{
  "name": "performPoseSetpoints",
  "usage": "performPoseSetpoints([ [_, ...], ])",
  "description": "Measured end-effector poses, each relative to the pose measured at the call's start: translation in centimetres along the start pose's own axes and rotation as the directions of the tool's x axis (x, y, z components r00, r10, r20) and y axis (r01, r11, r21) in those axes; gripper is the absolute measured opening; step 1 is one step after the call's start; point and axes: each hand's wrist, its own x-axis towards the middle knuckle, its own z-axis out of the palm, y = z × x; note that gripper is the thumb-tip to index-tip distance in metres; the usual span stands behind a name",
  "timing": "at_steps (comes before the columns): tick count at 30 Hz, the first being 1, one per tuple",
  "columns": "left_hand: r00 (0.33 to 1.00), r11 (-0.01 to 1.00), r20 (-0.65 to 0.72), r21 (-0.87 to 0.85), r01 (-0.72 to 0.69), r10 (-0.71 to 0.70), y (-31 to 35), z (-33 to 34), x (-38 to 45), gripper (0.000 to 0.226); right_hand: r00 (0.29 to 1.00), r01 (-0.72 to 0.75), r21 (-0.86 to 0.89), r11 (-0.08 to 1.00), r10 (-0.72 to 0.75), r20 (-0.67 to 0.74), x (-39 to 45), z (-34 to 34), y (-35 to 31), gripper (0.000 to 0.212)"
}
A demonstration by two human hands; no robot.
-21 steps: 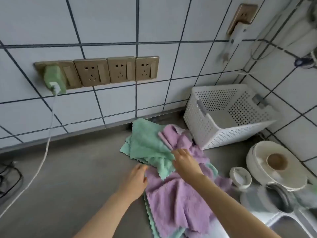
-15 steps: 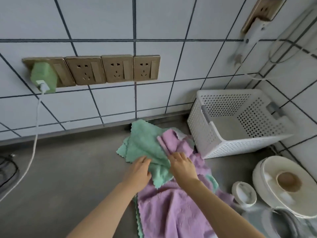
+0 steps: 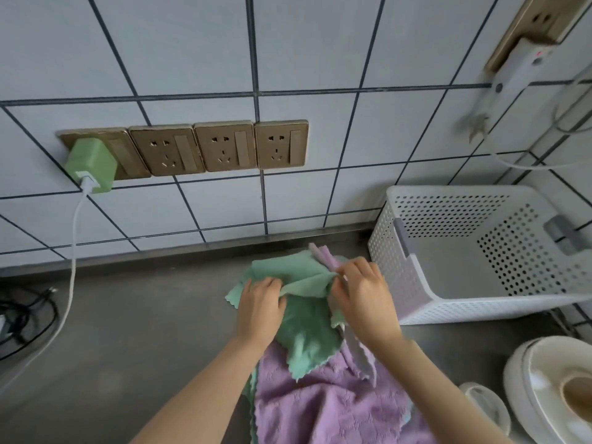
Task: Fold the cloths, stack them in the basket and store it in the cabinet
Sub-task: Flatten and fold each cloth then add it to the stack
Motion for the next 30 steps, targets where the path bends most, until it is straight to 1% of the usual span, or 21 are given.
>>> performPoseSetpoints([
  [2,0.998,0.988,-0.044,-0.149,0.031,-0.038,0.1,-0.8,1.0,0.008,0.999,-0.012,0.068,0.998,0.015,-0.029,0.8,-1.1,0.0,0.01],
  [3,0.996,0.967,-0.045,-0.246,0.06,-0.073,0.3,-1.4,1.5,0.007,0.999,-0.031,0.108,0.994,0.035,-0.039,1.1,-1.7,0.0,0.012],
  [6,0.988,0.854,-0.06,-0.512,0.093,-0.144,0.8,-4.3,3.1,0.016,0.992,-0.092,0.179,0.98,0.106,-0.07,1.7,-3.3,0.3,0.02],
  [8,0.989,0.788,-0.028,-0.607,0.101,-0.148,1.2,-7.3,4.1,0.021,0.985,-0.141,0.212,0.967,0.159,-0.073,2.3,-4.8,0.3,0.022],
  [11,0.99,0.676,0.108,-0.723,0.143,-0.093,2.0,-12.1,4.4,0.024,0.977,-0.184,0.288,0.94,0.208,-0.055,2.6,-7.3,-0.2,0.02],
  [12,0.984,0.62,0.153,-0.764,0.175,-0.089,2.3,-13.6,4.2,0.025,0.977,-0.189,0.336,0.923,0.211,-0.031,2.6,-8.0,-0.3,0.019],
  [14,0.956,0.48,0.276,-0.828,0.29,-0.1,2.3,-15.7,3.3,0.02,0.98,-0.193,0.446,0.874,0.195,0.041,2.2,-9.0,-0.7,0.015],
  [16,0.884,0.359,0.463,-0.817,0.451,-0.059,1.3,-16.9,2.0,0.014,0.975,-0.224,0.521,0.824,0.19,0.118,1.4,-9.4,-1.2,0.011],
  [18,0.793,0.309,0.609,-0.758,0.574,0.02,-0.6,-16.8,0.3,0.02,0.965,-0.257,0.549,0.796,0.18,0.191,0.0,-8.7,-1.6,0.009],
  [19,0.76,0.306,0.649,-0.73,0.611,0.031,-1.6,-16.3,-0.7,0.024,0.963,-0.25,0.537,0.806,0.148,0.226,-0.9,-8.1,-1.8,0.017],
  [20,0.74,0.318,0.673,-0.704,0.635,0.014,-2.4,-15.4,-1.7,0.026,0.957,-0.223,0.488,0.844,0.095,0.274,-1.9,-7.0,-1.6,0.032],
  [21,0.733,0.36,0.68,-0.678,0.641,-0.026,-3.2,-14.2,-2.8,0.025,0.935,-0.175,0.383,0.907,0.032,0.353,-3.1,-5.8,-1.6,0.049],
  [22,0.742,0.447,0.667,-0.643,0.622,-0.074,-3.9,-12.9,-3.7,0.023,0.898,-0.099,0.228,0.969,-0.012,0.441,-4.3,-4.5,-1.5,0.065],
  [23,0.762,0.563,0.638,-0.592,0.577,-0.11,-4.6,-11.3,-4.7,0.02,0.86,0.008,0.045,0.999,-0.03,0.51,-5.6,-3.0,-1.4,0.076],
  [24,0.78,0.665,0.613,-0.531,0.526,-0.127,-5.3,-9.9,-5.6,0.019,0.839,0.128,-0.117,0.985,-0.045,0.542,-6.8,-1.7,-1.4,0.08],
  [25,0.792,0.734,0.595,-0.478,0.482,-0.133,-5.8,-8.5,-6.5,0.02,0.832,0.225,-0.215,0.95,-0.073,0.55,-7.7,-0.6,-1.5,0.077],
  [26,0.799,0.78,0.585,-0.433,0.452,-0.139,-6.3,-7.3,-7.2,0.023,0.836,0.286,-0.252,0.925,-0.112,0.538,-8.4,0.4,-1.5,0.07],
  [27,0.806,0.815,0.574,-0.393,0.426,-0.144,-6.8,-6.3,-8.0,0.028,0.842,0.315,-0.259,0.913,-0.143,0.52,-8.9,1.3,-1.5,0.059],
  [28,0.82,0.85,0.553,-0.354,0.391,-0.147,-7.2,-5.5,-8.8,0.036,0.85,0.313,-0.247,0.917,-0.154,0.504,-9.1,1.9,-1.5,0.049],
  [30,0.873,0.921,0.47,-0.269,0.281,-0.129,-8.0,-4.2,-10.3,0.054,0.866,0.247,-0.183,0.952,-0.132,0.482,-9.4,2.8,-1.4,0.04],
])
